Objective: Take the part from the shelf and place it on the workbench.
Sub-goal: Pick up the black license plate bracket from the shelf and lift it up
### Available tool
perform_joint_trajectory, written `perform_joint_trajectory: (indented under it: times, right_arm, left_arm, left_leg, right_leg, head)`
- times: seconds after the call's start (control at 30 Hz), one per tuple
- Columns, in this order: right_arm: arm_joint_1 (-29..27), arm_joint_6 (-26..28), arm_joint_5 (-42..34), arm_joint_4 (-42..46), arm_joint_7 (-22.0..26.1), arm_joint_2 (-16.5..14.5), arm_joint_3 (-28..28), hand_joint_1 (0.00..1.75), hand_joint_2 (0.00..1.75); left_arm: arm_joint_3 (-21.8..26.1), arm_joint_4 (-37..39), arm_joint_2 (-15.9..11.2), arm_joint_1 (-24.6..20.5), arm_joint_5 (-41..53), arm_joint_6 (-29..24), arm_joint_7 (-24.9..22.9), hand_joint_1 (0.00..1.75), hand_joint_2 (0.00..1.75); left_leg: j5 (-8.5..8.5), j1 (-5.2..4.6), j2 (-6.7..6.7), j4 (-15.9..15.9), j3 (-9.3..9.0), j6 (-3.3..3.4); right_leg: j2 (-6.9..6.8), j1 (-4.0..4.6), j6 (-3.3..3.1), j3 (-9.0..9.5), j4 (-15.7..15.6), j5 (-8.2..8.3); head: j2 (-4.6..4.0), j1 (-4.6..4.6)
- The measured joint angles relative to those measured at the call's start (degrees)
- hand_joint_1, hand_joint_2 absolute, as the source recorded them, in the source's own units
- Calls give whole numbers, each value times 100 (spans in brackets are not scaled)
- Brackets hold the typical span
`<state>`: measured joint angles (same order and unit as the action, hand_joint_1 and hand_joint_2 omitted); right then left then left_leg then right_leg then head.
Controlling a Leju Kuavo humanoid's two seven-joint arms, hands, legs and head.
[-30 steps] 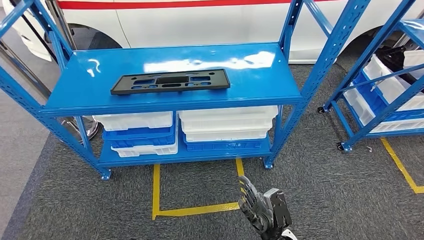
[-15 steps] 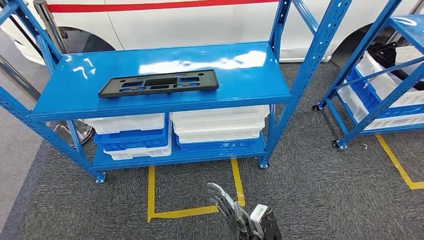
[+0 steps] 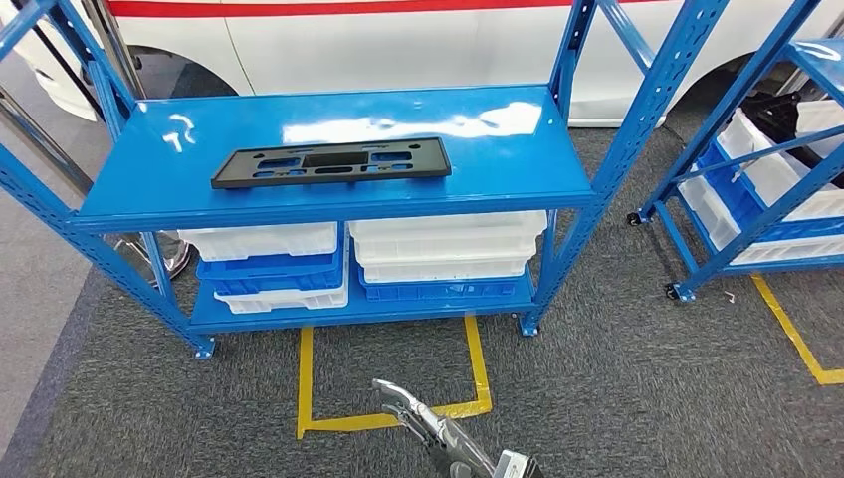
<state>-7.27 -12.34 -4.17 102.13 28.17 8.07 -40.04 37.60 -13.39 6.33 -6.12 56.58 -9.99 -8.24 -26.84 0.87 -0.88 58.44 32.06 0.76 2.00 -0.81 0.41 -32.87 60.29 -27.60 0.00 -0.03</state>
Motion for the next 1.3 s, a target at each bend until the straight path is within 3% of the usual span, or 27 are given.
perform_joint_trajectory:
  times: [0.1, 0.17, 0.27, 0.3, 0.33, 0.37, 0.43, 0.5, 0.53, 0.6, 0.67, 0.7, 0.77, 0.8, 0.83, 0.87, 0.9, 0.93, 1.0, 1.03, 1.1, 1.13, 1.2, 1.27, 1.3]
  right_arm:
    - [5, -4, 46, 70, 8, 10, 1, 0, 0]
    - [13, -9, 73, 111, 11, 13, 2, 0, 0]
    - [25, -38, 112, 138, 13, 15, 2, 0, 0]
    - [25, -53, 121, 138, 13, 16, 2, 0, 0]
    - [25, -67, 126, 139, 13, 17, 2, 0, 0]
    - [26, -78, 131, 140, 13, 17, 3, 0, 0]
    - [27, -90, 144, 149, 14, 17, 4, 0, 0]
    - [27, -98, 168, 168, 15, 19, 7, 0, 0]
    - [27, -102, 178, 180, 16, 19, 8, 0, 0]
    - [29, -108, 191, 205, 17, 20, 11, 0, 0]
    - [32, -108, 192, 228, 21, 20, 16, 0, 0]
    - [32, -108, 192, 239, 24, 20, 20, 0, 0]
    - [27, -108, 193, 251, 28, 28, 23, 0, 0]
    - [24, -108, 194, 252, 28, 34, 23, 0, 0]
    - [22, -108, 194, 252, 28, 40, 24, 0, 0]
    - [22, -108, 194, 252, 28, 44, 25, 0, 0]
    - [22, -108, 194, 252, 28, 45, 25, 0, 0]
    - [22, -108, 194, 254, 28, 46, 26, 0, 0]
    - [24, -108, 194, 259, 28, 50, 27, 0, 0]
    - [25, -110, 189, 264, 28, 52, 28, 0, 0]
    - [26, -125, 159, 274, 24, 55, 33, 0, 0]
    - [26, -141, 126, 277, 13, 55, 37, 0, 0]
    - [23, -179, 43, 282, -11, 55, 45, 0, 0]
    - [10, -203, -20, 281, -27, 56, 56, 0, 0]
    - [5, -206, -38, 280, -32, 56, 60, 0, 0]
  left_arm:
    - [1, 1, 1, -20, 16, 11, 2, 0, 0]
    - [1, 3, 3, -25, 32, 17, 2, 0, 0]
    - [1, 7, 9, -47, 58, 30, -2, 0, 0]
    - [1, 8, 9, -50, 62, 32, -4, 0, 0]
    - [2, 9, 9, -50, 62, 32, -9, 0, 0]
    - [2, 10, 9, -49, 63, 32, -13, 0, 0]
    - [3, 11, 9, -58, 65, 33, -18, 0, 0]
    - [3, 12, 9, -90, 70, 32, -17, 0, 0]
    - [3, 13, 9, -103, 74, 31, -17, 0, 0]
    - [5, 14, 9, -109, 79, 31, -17, 0, 0]
    - [10, 16, 13, -106, 80, 31, -20, 0, 0]
    - [14, 17, 14, -111, 80, 31, -21, 0, 0]
    - [27, 19, 15, -120, 81, 31, -21, 0, 0]
    - [37, 20, 15, -122, 81, 31, -21, 0, 0]
    - [48, 21, 15, -120, 80, 31, -21, 0, 0]
    - [56, 23, 15, -117, 80, 31, -21, 0, 0]
    - [63, 25, 16, -115, 80, 31, -22, 0, 0]
    - [67, 26, 20, -116, 80, 31, -22, 0, 0]
    - [71, 32, 41, -126, 81, 31, -21, 0, 0]
    - [73, 34, 49, -128, 83, 33, -21, 0, 0]
    - [78, 38, 51, -117, 86, 48, -20, 0, 0]
    - [79, 39, 50, -108, 87, 59, -19, 0, 0]
    - [80, 42, 50, -110, 97, 90, -14, 0, 0]
    - [80, 44, 51, -132, 127, 119, -7, 0, 0]
    - [80, 45, 51, -139, 152, 131, -6, 0, 0]
  left_leg:
    - [20, 4, -63, -15, 29, -107]
    - [-97, 15, -43, 135, 95, -163]
    - [-608, 26, 20, 1111, 544, -218]
    - [-718, 28, 28, 1434, 697, -232]
    - [-724, 28, 38, 1589, 769, -241]
    - [-616, 28, 53, 1510, 728, -242]
    - [-229, 25, 185, 802, 378, -223]
    - [-10, -9, 349, 161, 76, -161]
    - [9, -27, 384, 30, 26, -123]
    - [23, -44, 300, -2, 42, -44]
    - [64, -32, 217, -46, 35, 36]
    - [86, -21, 175, -68, 30, 72]
    - [110, -18, 85, -73, 50, 110]
    - [114, -23, 32, -70, 60, 117]
    - [116, -28, -27, -65, 64, 119]
    - [117, -32, -88, -58, 64, 120]
    - [116, -33, -156, -49, 59, 118]
    - [114, -32, -223, -40, 57, 115]
    - [113, -36, -326, -14, 77, 85]
    - [118, -28, -367, -9, 97, 53]
    - [141, -10, -440, -32, 123, -30]
    - [137, -3, -425, -33, 125, -67]
    - [-21, -12, -244, 174, 215, -120]
    - [-389, -4, -30, 814, 508, -163]
    - [-557, 4, 12, 1198, 685, -186]
  right_leg:
    - [-56, 19, -65, 17, -89, 16]
    - [-130, -6, -141, 48, -149, 52]
    - [-260, -2, -205, 58, -176, 65]
    - [-304, 6, -209, 56, -172, 61]
    - [-348, 11, -213, 58, -168, 56]
    - [-388, 13, -212, 64, -164, 50]
    - [-466, 15, -190, 86, -152, 29]
    - [-538, 44, -139, 94, -126, 3]
    - [-574, 60, -112, 95, -120, -3]
    - [-650, 69, -57, 105, -129, -1]
    - [-578, 43, 6, 70, -17, -108]
    - [-480, 28, 34, -20, 193, -252]
    - [-282, 10, 67, -361, 920, -638]
    - [-244, 7, 74, -535, 1279, -770]
    - [-229, 7, 74, -639, 1479, -793]
    - [-218, 8, 63, -637, 1460, -700]
    - [-192, 9, 43, -524, 1209, -508]
    - [-120, 11, 10, -335, 799, -274]
    - [92, 15, -51, -25, 92, -2]
    - [166, 24, -67, 39, -76, 32]
    - [154, 38, -79, 53, -144, 33]
    - [121, 27, -96, 72, -180, 54]
    - [45, -9, -142, 118, -261, 100]
    - [-39, -11, -170, 134, -286, 113]
    - [-81, -6, -173, 130, -283, 110]
  head:
    - [0, -1]
    - [0, -3]
    - [0, -5]
    - [0, -4]
    - [0, -4]
    - [0, -5]
    - [0, -5]
    - [0, -2]
    - [0, 1]
    - [0, 3]
    - [0, 3]
    - [0, 5]
    - [0, 7]
    - [0, 6]
    - [0, 6]
    - [0, 6]
    - [0, 6]
    - [0, 7]
    - [0, 8]
    - [0, 9]
    - [0, 13]
    - [0, 13]
    - [0, 2]
    - [0, -8]
    - [0, -9]
